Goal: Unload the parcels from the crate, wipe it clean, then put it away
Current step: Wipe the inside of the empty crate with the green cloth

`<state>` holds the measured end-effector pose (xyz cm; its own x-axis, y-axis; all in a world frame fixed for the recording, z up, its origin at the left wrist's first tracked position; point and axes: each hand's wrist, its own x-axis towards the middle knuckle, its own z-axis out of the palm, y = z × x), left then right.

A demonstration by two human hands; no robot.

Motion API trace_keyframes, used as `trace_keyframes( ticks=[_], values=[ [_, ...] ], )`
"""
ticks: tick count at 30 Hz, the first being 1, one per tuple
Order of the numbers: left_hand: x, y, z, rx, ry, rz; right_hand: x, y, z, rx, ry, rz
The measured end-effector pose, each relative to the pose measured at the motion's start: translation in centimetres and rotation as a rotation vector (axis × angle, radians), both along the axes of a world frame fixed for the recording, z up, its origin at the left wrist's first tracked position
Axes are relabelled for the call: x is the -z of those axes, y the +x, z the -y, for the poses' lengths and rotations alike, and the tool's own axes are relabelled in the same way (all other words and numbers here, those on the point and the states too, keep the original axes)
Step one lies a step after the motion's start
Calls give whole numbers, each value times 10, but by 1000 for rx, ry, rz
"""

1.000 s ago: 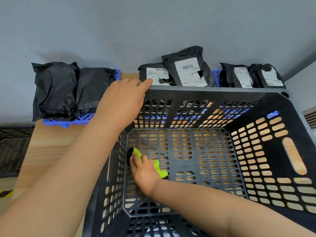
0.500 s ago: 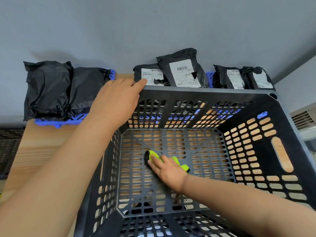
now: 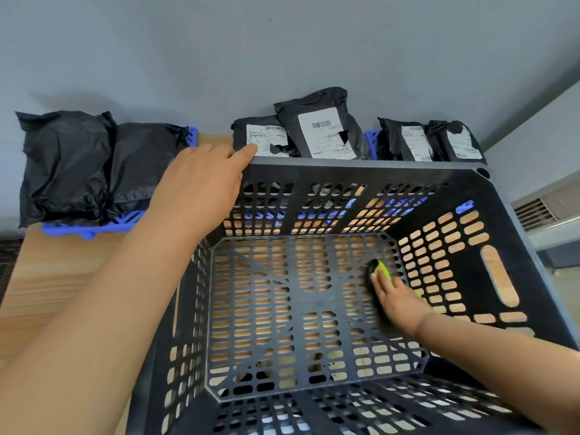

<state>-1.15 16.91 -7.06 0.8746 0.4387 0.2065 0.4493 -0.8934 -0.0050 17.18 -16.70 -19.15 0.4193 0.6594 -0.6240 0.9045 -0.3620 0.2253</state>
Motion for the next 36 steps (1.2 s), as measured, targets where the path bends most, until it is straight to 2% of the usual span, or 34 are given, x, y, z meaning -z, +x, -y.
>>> trace_keyframes(
  ticks=[7, 15, 20, 24, 30, 36],
  values=[
    [0, 0, 1, 2, -7, 26, -5, 1, 3, 71, -133, 158],
    [0, 0, 1, 3, 2, 15, 3, -19, -6, 292, 3, 73],
    [1, 1, 0, -2, 3, 16, 12, -59, -32, 152, 110, -55],
    [2, 1, 0, -3, 2, 24, 18, -80, -54, 181, 186, -151],
    [1, 1, 1, -10, -4, 29, 25, -121, -79, -82, 196, -258],
    [2, 2, 0, -13, 11, 17, 29, -152, -109, -159, 242, -355]
  ],
)
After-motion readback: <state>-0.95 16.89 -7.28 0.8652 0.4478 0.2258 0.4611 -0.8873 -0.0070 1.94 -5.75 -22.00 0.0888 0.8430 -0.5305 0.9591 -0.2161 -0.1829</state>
